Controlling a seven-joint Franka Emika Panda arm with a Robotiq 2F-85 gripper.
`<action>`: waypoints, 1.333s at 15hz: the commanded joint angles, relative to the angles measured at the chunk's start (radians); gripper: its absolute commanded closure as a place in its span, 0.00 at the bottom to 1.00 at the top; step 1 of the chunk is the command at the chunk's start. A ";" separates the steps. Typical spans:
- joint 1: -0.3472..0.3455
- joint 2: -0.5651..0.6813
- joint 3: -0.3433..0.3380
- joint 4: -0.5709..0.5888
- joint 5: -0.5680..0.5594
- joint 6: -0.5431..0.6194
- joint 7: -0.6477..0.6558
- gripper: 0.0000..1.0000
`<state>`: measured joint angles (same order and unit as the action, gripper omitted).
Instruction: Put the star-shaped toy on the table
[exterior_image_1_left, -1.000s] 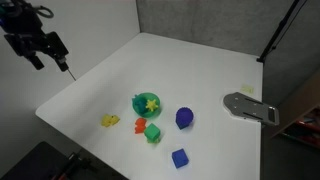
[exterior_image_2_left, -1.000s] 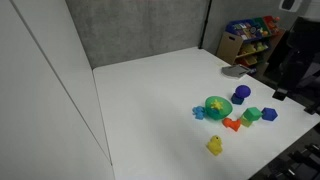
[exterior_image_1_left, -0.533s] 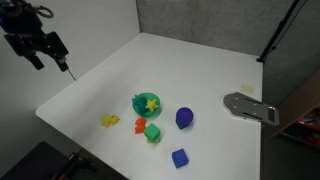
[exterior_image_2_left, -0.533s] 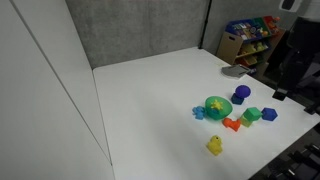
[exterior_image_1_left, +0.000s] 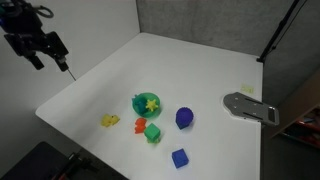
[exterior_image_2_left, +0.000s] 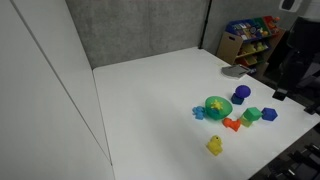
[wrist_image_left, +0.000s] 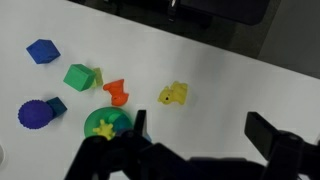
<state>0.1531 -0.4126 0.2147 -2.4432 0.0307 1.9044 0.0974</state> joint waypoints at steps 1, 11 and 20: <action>0.004 0.012 -0.010 0.015 -0.003 0.008 0.010 0.00; -0.040 0.130 -0.041 0.113 -0.023 0.134 0.020 0.00; -0.112 0.337 -0.109 0.162 -0.107 0.386 0.047 0.00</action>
<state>0.0558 -0.1542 0.1235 -2.3236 -0.0329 2.2330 0.0992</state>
